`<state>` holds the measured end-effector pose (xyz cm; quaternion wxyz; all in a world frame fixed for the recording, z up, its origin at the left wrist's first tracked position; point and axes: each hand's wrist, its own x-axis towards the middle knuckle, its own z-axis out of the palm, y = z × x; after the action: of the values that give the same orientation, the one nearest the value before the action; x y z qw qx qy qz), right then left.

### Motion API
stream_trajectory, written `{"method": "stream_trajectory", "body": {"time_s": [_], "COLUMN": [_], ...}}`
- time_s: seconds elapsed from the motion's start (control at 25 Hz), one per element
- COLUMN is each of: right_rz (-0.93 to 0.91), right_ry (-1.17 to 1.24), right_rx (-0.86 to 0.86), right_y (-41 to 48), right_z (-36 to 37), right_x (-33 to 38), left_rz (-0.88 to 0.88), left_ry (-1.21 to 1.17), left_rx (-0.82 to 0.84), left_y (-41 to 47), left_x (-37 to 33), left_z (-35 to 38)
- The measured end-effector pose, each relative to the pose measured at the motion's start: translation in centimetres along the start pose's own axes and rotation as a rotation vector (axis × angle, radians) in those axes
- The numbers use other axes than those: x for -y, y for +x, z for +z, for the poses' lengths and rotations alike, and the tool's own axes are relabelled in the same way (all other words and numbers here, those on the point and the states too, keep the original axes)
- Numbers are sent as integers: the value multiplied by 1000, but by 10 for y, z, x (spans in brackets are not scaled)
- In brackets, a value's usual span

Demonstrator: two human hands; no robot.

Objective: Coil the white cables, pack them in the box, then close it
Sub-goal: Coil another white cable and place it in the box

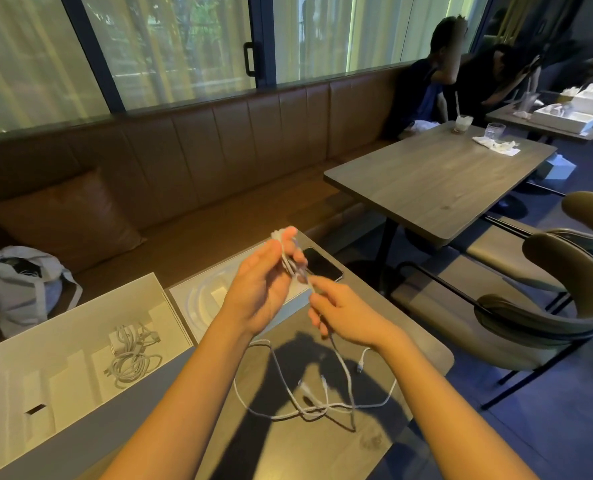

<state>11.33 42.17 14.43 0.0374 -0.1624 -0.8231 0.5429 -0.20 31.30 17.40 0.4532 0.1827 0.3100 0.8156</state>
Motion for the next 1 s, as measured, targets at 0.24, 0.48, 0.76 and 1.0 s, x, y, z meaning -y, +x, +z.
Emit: {"method": "stream_trajectory", "body": {"time_s": [0.24,0.48,0.76,1.0], "right_rz": [-26,-169,-210,-72], "right_ry": [-391,-197,43,304], "right_rx": [-139,-290,-254,-255], "right_y": [-11,-10,-5,-4], "right_z": [-9,-39,-24,8], "right_x": [14,20,4,17], "left_rz": [336,-203,-277,-133], "left_ry": [1338,1095,213,-293], "left_rx": [-279,185,295,-179], "left_y": [19,3,-6,7], "left_x": [5,14,6,19], "left_z": [-30,-31,-4,12]}}
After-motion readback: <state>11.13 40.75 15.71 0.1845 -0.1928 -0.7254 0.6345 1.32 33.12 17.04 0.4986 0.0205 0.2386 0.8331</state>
